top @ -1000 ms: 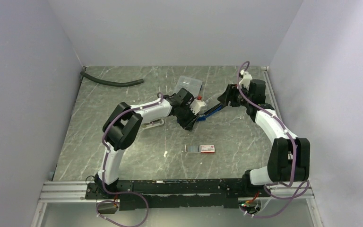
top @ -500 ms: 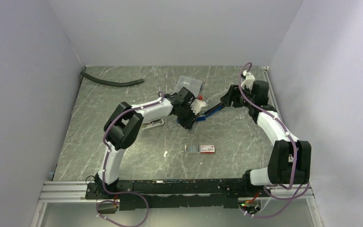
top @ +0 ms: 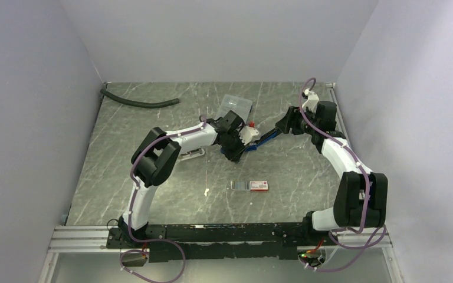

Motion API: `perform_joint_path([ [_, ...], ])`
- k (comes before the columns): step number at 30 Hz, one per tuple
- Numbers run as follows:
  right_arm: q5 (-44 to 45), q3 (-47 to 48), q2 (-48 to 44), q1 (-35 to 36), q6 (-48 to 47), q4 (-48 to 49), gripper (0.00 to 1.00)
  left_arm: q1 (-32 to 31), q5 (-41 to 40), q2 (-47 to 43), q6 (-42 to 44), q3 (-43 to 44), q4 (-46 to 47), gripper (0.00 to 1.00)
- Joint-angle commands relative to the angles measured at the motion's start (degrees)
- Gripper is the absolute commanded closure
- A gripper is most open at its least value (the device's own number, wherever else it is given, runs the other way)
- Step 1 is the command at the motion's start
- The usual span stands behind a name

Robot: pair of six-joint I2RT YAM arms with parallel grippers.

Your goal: Load the staples into the stapler

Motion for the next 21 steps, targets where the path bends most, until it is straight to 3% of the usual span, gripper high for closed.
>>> perform_joint_path([
  [1, -2.0, 0.3, 0.5, -0.7, 0.2, 1.3, 0.4, -0.5, -0.5, 0.8, 2.9, 2.3, -0.3, 0.76],
  [21, -3.0, 0.6, 0.7, -2.0, 0.3, -0.1, 0.4, -2.2, -5.1, -1.2, 4.3, -1.7, 1.9, 0.86],
])
